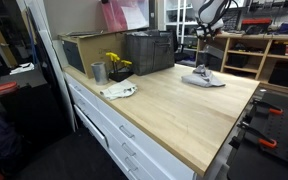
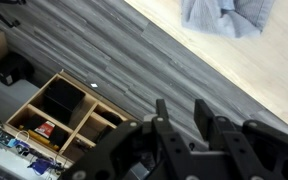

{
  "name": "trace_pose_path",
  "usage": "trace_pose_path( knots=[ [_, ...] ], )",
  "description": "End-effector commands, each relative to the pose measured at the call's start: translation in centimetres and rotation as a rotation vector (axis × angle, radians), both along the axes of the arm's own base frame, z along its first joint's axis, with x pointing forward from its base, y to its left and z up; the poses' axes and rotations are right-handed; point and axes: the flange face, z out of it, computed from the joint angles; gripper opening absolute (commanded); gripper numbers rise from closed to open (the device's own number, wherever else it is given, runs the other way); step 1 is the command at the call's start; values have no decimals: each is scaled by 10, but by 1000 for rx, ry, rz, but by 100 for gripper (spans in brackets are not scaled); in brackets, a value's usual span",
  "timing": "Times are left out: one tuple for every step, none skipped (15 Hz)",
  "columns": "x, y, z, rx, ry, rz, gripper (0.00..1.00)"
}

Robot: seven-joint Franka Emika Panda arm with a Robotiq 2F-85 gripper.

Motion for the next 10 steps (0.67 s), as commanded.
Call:
trace_pose_path(
  knots=[
    [-6, 23, 4, 46, 17, -2, 66],
    [-9, 36, 1, 137, 20, 30, 75],
    [-10, 47, -6, 188, 19, 39, 82],
    [-11, 56, -17, 242, 21, 49, 88],
    [-14, 64, -28, 300, 26, 58, 97],
    [-17, 70, -44, 356, 43, 63, 100],
    [-22, 75, -59, 414, 56, 67, 100],
    [-27, 79, -75, 471, 76, 71, 100],
    [-32, 82, -90, 529, 97, 74, 100],
    [-37, 84, -105, 588, 116, 75, 100]
  ],
)
